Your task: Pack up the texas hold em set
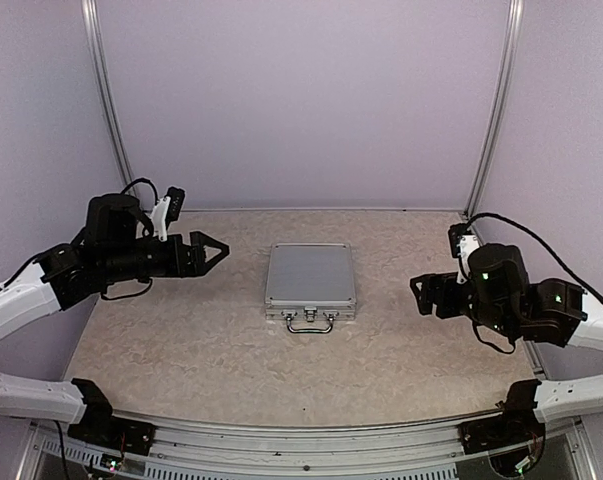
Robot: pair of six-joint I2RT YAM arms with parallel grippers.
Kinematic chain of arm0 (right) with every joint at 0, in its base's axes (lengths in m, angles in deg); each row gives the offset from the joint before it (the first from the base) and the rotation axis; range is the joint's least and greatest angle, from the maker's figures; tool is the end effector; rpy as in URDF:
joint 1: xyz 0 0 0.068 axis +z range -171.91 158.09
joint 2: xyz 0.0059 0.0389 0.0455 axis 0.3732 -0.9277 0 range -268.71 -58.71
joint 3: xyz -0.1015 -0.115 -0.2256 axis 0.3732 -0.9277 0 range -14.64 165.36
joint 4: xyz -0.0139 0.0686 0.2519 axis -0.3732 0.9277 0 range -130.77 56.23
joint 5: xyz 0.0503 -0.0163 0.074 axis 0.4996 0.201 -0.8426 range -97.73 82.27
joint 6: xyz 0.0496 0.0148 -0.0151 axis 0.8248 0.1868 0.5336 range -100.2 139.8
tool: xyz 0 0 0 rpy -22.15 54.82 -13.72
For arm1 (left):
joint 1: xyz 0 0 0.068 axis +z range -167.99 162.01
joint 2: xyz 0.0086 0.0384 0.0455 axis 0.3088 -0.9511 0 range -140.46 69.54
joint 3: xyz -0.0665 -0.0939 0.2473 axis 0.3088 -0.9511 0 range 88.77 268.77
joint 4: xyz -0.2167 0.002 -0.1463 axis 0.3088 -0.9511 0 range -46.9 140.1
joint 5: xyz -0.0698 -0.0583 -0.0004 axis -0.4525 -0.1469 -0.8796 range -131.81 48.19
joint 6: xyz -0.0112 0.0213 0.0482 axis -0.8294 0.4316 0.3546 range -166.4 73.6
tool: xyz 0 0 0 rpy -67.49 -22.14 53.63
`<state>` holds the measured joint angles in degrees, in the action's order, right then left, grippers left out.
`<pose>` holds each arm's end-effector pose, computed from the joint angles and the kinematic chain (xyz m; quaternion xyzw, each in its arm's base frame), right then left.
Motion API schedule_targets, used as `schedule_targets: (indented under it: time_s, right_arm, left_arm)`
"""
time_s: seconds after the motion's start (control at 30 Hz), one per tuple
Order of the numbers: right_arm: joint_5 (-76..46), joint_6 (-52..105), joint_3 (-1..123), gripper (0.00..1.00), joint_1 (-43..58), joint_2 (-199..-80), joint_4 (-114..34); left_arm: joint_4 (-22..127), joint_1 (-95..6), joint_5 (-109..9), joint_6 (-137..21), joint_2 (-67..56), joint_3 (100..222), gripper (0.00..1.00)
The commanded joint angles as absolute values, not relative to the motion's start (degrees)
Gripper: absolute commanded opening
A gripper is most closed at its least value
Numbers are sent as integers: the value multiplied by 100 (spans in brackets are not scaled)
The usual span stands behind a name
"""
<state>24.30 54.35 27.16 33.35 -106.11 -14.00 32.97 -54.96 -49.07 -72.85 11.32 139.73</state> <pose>0.1175 0.1364 0.2878 -0.0206 0.8524 0.1558 0.4988 0.1821 -0.1427 0.3213 0.1111 0.8321 -0.3295 0.4320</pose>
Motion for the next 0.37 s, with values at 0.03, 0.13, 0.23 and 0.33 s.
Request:
schedule_targets:
  time_s: [0.03,0.13,0.23,0.33]
  right_arm:
    - [2930,5452,2398,94,3343,-10234,-1176]
    - [3083,5377,2228,94,3342,-9976,-1196]
    - [3284,5379,2117,94,3339,-9804,-1195]
    - [3337,5321,2133,94,3344,-9805,-1254]
  left_arm:
    - [2871,-5393,-4367,-7013,1584,13699,99]
    - [2725,-5347,-4044,-6927,1724,13670,99]
    - [2664,-5279,-3923,-6804,1791,13680,99]
    - [2676,-5209,-3934,-6700,1838,13743,99]
